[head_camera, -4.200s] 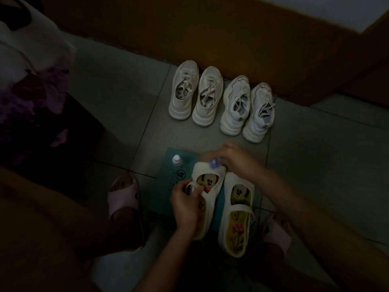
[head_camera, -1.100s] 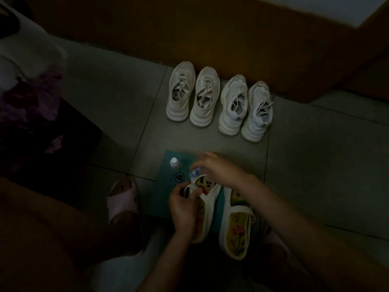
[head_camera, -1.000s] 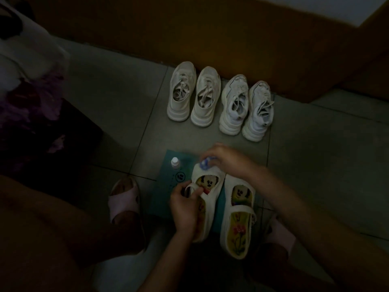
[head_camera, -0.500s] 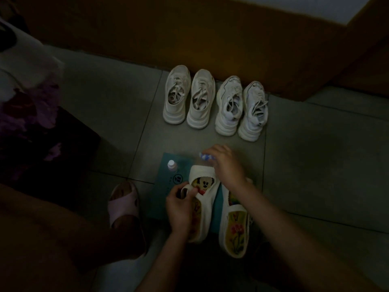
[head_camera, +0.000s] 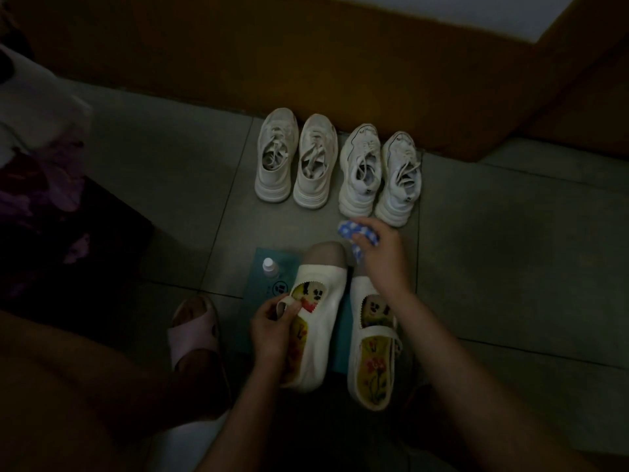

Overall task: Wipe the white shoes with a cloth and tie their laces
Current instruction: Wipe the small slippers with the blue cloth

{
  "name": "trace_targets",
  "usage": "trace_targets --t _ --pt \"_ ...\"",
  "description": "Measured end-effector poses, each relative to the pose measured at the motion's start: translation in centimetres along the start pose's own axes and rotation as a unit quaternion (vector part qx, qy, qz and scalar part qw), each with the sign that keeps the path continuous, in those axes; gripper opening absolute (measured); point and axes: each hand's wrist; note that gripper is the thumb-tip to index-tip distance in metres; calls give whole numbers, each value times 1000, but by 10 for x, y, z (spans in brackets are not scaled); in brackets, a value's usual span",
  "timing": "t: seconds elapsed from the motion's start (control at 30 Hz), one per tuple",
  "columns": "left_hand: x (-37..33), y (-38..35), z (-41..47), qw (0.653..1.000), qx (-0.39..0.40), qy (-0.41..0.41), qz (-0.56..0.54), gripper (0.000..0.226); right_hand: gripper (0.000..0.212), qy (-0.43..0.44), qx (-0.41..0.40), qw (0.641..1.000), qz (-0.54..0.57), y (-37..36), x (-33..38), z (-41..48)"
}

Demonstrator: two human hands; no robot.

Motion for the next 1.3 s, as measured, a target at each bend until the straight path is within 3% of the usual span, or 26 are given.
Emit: trace_targets --t 0.17,0.37,0.67,0.8,0.9,1.0,1.1,1.2,1.3 --pt "3 2 5 1000 1 0 -16 24 28 80 45 990 -106 -25 -10 5" --pt "5 2 7 1000 2 -7 -9 27 33 129 -12 987 -99 -26 -27 -18" --pt "8 1 10 1000 3 -8 -6 25 31 50 -116 987 -102 -40 -33 -69" --pt "6 0 7 1000 3 -11 -22 20 32 27 -92 989 -113 -45 -41 -93" --pt "6 0 8 1000 3 -19 -19 17 36 6 -27 990 -138 -42 -43 -112" --pt "7 0 9 1000 -2 -23 -18 21 33 4 12 997 -77 -36 -32 -117" --pt "7 0 9 999 5 -17 -28 19 28 -4 -71 997 32 -29 -11 -90" --pt "8 1 10 1000 4 -10 -29 18 35 -29 -76 987 137 -25 7 -48" --pt "9 2 11 1000 4 -8 -28 19 38 -19 -36 991 126 -30 10 -21"
Point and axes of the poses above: each hand's wrist, its own z-axis towards the middle knuckle, its own y-axis out of the back of the hand, x = y × z, and after that the axes turned 4 degrees about -x, right-handed
